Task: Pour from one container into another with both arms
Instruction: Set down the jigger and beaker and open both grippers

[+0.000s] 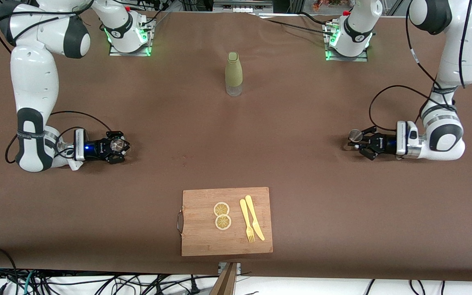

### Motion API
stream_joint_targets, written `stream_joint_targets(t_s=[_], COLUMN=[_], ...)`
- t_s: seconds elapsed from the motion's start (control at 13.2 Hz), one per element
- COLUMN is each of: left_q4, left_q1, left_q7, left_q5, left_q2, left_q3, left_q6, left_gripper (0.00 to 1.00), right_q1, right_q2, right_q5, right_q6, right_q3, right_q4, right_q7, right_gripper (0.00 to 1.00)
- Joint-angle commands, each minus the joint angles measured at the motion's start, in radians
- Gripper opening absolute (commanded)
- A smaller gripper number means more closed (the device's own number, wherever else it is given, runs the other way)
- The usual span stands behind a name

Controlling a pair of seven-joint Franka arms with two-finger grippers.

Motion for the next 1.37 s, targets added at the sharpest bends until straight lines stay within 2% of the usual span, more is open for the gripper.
stream_joint_targets(t_s=[0.0, 0.15, 0.38, 0.61, 0.83, 0.99, 1.06, 1.14, 1.29], left_q4=[0.030, 0.030, 0.056, 0.087, 0.090, 0.096, 0.113, 0.122, 0.139], left_q1=[0.050, 0.077, 0.094, 0.094, 0.090, 0.085, 0.085, 0.085, 0.077], left_q7=[0.083, 0.120, 0.195, 0.229, 0.229, 0.221, 0.221, 0.220, 0.174], left_q5=[0.040, 0.039, 0.033, 0.028, 0.034, 0.039, 0.040, 0.043, 0.048], left_q2=[0.027, 0.046, 0.103, 0.141, 0.175, 0.175, 0.176, 0.176, 0.172], left_q3=[0.032, 0.037, 0.040, 0.040, 0.040, 0.043, 0.048, 0.051, 0.085], left_q6=[-0.058, -0.066, -0.094, -0.112, -0.109, -0.102, -0.089, -0.077, -0.054], left_gripper=[0.00, 0.00, 0.00, 0.00, 0.00, 0.18, 0.49, 0.98, 1.00], right_q1=[-0.021, -0.021, -0.023, -0.026, -0.027, -0.027, -0.027, -0.027, -0.027], right_q2=[0.028, 0.028, 0.028, 0.051, 0.052, 0.054, 0.054, 0.054, 0.063], right_q5=[-0.011, -0.012, -0.014, -0.014, -0.012, -0.019, -0.028, -0.029, -0.038], right_q6=[-0.016, -0.016, -0.016, -0.016, -0.012, -0.012, -0.008, -0.005, 0.002], right_q3=[0.008, 0.006, 0.006, 0.005, -0.012, -0.035, -0.043, -0.055, -0.077], right_q4=[0.036, 0.036, 0.036, 0.036, 0.039, 0.056, 0.063, 0.063, 0.063], right_q7=[-0.033, -0.033, -0.039, -0.065, -0.077, -0.083, -0.087, -0.093, -0.116], right_gripper=[0.10, 0.14, 0.33, 0.39, 0.58, 0.67, 0.71, 0.74, 0.77])
